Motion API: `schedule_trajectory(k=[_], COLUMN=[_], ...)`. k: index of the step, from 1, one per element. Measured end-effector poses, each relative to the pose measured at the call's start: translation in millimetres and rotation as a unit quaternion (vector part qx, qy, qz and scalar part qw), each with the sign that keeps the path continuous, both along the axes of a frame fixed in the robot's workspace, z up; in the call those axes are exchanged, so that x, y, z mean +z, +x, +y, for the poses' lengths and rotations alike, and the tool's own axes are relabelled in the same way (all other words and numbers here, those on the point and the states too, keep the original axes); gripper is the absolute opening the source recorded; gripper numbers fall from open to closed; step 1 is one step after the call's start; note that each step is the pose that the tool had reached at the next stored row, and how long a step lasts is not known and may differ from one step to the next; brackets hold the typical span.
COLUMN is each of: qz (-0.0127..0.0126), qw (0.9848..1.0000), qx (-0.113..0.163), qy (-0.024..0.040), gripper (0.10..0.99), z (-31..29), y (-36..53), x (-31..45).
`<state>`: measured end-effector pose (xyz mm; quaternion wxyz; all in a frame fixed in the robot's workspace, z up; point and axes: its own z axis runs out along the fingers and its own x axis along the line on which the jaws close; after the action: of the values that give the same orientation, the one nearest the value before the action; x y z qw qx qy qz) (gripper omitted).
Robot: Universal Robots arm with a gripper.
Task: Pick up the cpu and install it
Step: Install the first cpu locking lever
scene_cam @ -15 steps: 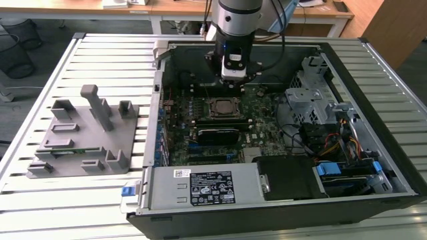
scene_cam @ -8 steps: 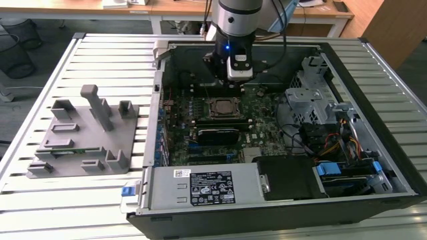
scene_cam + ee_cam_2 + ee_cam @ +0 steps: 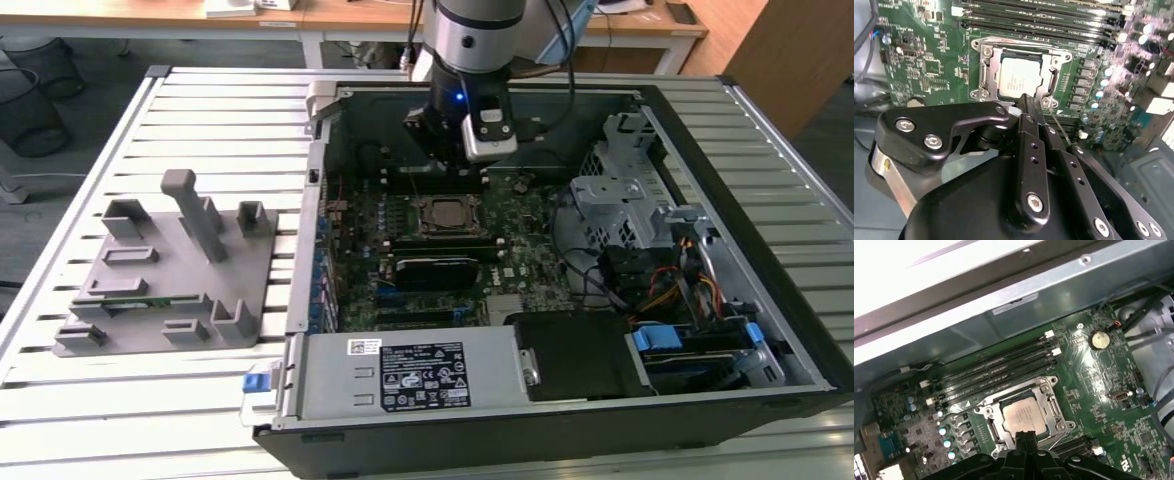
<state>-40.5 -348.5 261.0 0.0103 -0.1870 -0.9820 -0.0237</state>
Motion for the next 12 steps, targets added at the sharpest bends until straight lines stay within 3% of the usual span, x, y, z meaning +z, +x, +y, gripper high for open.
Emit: schedule_trajectory(k=[6,12], qz=[-0.0002,-0.0002], qw=[0.9986,0.9943], qx=[0.053,0.107], qy=[0.0000,0.0000], gripper=[0.106,0.106], z=[0.0,0.0], y=[0.0,0.0], x=[-0.5,-0.9])
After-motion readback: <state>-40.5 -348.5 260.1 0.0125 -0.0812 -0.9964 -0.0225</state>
